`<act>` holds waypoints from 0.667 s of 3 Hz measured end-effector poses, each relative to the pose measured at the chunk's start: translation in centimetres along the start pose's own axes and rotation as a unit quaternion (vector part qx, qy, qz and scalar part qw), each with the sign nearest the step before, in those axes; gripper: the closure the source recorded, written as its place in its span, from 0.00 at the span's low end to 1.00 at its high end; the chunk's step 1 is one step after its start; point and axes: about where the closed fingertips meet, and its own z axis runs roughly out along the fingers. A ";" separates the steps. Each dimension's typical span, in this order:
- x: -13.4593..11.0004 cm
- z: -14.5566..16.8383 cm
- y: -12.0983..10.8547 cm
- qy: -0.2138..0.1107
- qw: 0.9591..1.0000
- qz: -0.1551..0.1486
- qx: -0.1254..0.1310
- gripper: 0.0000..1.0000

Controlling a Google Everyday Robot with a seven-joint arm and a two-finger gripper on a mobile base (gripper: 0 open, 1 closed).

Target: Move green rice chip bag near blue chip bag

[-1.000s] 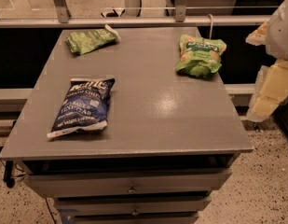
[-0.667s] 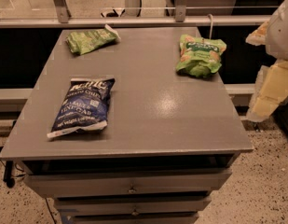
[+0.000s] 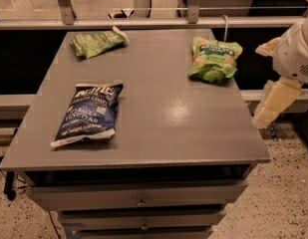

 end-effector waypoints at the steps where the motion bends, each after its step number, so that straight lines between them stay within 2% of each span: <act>1: 0.8 3.4 -3.2 -0.042 0.999 -0.008 0.032 0.00; 2: 1.8 6.4 -6.4 -0.074 0.995 -0.010 0.064 0.00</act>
Offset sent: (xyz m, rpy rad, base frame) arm 0.1266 -0.0389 -0.0666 0.1588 -0.2598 0.0257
